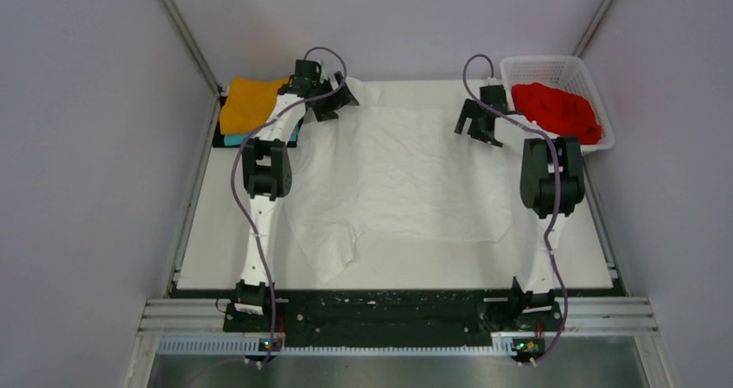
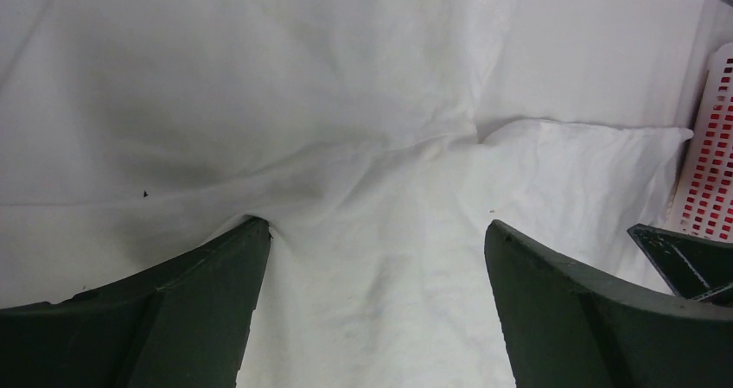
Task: Fold and stack the t-shirts
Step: Flatten out the tshirt
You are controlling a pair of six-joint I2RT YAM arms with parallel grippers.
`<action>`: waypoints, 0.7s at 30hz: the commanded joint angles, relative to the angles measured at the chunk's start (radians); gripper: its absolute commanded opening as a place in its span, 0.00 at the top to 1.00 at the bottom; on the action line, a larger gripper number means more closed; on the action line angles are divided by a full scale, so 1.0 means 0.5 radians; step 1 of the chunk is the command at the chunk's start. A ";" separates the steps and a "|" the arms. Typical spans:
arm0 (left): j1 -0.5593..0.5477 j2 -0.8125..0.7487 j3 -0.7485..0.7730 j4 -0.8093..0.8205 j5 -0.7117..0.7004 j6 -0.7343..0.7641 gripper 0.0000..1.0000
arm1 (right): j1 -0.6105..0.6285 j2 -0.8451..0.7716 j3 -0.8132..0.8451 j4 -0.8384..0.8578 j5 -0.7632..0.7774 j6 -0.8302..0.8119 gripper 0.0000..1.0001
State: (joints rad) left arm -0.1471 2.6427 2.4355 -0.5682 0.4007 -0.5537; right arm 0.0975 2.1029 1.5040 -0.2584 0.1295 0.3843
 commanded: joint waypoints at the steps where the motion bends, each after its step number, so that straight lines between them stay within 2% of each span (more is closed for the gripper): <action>1: 0.001 0.030 0.032 0.117 0.124 -0.046 0.01 | -0.024 -0.008 0.119 -0.031 -0.006 -0.053 0.01; 7: -0.018 -0.253 -0.122 0.064 0.035 0.056 0.01 | -0.024 -0.246 0.171 -0.156 0.002 -0.137 0.01; 12: -0.049 -0.664 -0.388 0.030 -0.005 0.121 0.01 | -0.023 -0.642 -0.135 -0.248 -0.031 -0.113 0.01; 16: -0.097 -1.075 -0.857 0.033 -0.097 0.188 0.01 | -0.025 -1.037 -0.584 -0.324 0.001 -0.071 0.01; 21: -0.159 -1.666 -1.615 0.092 -0.301 0.157 0.01 | -0.023 -1.531 -1.030 -0.514 0.235 0.154 0.01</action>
State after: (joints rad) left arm -0.2031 2.0346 1.8381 -0.5610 0.3347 -0.4870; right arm 0.0956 1.4837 1.1164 -0.4118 0.1509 0.3714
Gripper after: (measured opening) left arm 0.987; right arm 0.985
